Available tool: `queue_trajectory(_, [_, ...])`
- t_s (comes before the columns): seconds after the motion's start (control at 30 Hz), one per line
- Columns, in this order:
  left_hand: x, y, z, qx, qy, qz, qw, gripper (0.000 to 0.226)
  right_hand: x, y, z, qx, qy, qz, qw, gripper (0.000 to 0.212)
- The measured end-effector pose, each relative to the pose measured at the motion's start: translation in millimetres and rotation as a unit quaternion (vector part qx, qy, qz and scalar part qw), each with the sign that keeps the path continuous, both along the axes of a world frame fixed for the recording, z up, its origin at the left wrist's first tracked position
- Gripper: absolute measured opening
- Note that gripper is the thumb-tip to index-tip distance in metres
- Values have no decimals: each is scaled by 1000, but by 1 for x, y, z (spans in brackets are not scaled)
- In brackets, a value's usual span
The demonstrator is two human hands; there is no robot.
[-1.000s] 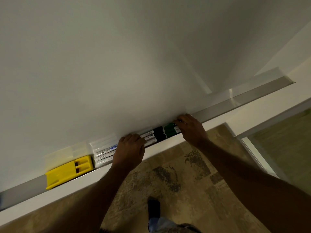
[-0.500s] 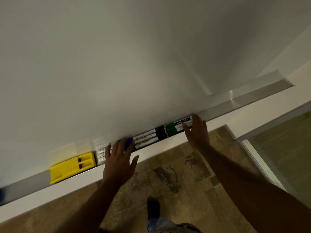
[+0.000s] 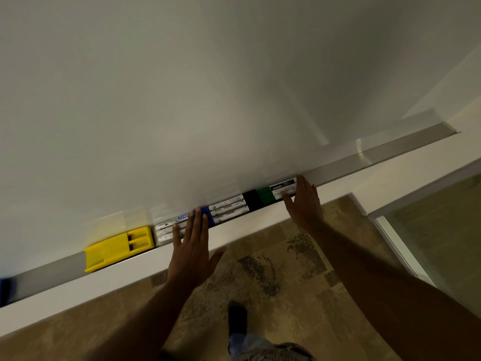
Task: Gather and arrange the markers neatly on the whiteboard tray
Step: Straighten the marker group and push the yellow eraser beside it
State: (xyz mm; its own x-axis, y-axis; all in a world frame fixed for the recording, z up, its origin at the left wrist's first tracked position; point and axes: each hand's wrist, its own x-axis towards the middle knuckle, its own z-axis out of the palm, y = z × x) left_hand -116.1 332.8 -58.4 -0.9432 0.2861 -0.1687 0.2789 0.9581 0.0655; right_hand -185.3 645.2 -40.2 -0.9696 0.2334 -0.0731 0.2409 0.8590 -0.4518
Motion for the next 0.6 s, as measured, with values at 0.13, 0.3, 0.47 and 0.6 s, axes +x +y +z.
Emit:
queue_trajectory(0.13, [-1, -3, 6, 5, -2, -14, 1000, 90, 1, 1, 1, -11, -3, 3, 1000, 74])
queue_trajectory(0.3, [-2, -8, 24, 34, 22, -28, 999, 75, 4, -1, 8, -23, 29, -12, 999, 69])
queue_trajectory(0.47, [-4, -29, 39, 100, 79, -1, 992, 38, 11, -27, 21, -26, 173, 61, 983, 31])
queue_trajectory(0.6, [2, -54, 45, 113, 105, 14, 988, 29, 21, -64, 29, -50, 199, 148, 968, 11])
